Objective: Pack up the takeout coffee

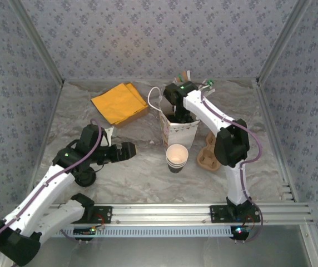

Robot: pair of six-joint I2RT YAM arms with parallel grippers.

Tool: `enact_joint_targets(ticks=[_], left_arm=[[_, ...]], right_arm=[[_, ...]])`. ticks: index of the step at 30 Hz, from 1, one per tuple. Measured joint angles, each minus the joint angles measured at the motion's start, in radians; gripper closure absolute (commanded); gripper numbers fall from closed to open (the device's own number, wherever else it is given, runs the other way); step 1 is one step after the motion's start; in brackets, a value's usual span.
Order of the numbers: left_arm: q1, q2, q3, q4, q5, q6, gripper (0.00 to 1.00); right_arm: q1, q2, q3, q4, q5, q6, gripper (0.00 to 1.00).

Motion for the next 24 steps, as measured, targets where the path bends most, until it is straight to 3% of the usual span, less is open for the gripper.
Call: enact_joint_targets(ticks=[24], left_arm=[[0.0, 0.003, 0.0, 0.0, 0.0, 0.005, 0.0]], right_arm=[[0.0, 0.004, 0.007, -0.006, 0.0, 0.0, 0.21]])
